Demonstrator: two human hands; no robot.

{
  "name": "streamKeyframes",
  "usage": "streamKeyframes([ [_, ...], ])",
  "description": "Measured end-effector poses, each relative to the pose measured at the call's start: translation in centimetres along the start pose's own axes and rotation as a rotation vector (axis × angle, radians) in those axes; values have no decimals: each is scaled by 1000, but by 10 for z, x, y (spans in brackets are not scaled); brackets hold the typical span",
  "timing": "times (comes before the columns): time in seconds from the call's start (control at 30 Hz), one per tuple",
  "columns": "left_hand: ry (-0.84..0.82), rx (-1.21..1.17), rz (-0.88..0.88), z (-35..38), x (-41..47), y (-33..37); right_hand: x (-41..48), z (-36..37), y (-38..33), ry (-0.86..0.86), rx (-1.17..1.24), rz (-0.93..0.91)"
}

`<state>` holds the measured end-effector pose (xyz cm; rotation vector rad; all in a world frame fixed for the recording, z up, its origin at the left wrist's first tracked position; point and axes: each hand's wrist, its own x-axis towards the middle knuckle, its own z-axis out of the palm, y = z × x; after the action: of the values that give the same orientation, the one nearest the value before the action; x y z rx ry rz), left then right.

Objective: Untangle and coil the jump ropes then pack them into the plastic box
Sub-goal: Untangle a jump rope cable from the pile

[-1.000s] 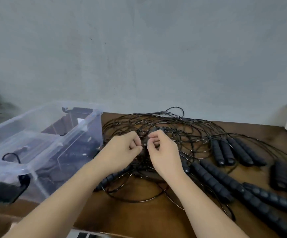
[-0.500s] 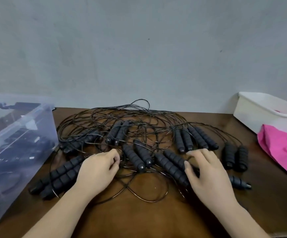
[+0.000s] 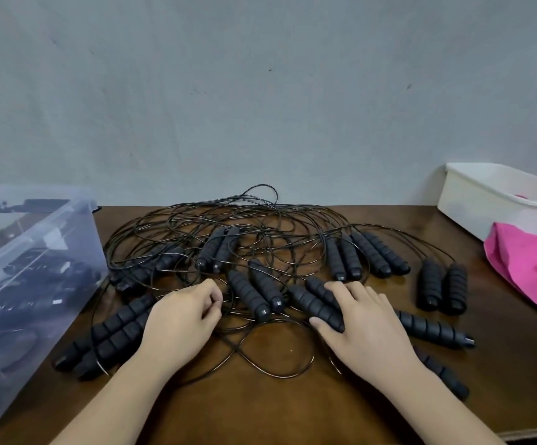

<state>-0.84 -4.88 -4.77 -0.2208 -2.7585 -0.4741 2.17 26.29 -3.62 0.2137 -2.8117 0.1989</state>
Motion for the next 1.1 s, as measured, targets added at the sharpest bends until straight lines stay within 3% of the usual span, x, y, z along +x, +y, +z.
streamKeyframes([
  [0.23,-17,-189,-18,-9,10,1,43,-18,11,-172,280,132],
  [0.37,-9,-288,-2,-25,30,13,61,-33,14,-144,431,139],
  [0.5,86,-363,84,-35,63,30,81,-54,4,-22,758,49],
  [0.63,60,-392,173,-36,98,45,105,-57,-22,-58,1313,71],
  [0.83,160,-459,-2,-12,100,23,102,-26,-30,-82,1792,10],
  [0.9,183,-456,-16,-9,94,14,96,-21,-30,-128,1772,14],
  [1.0,156,-401,-14,-7,91,16,94,-11,-39,-160,1484,115],
  [1.1,70,-233,73,-9,87,34,92,-6,-44,-228,1709,176],
])
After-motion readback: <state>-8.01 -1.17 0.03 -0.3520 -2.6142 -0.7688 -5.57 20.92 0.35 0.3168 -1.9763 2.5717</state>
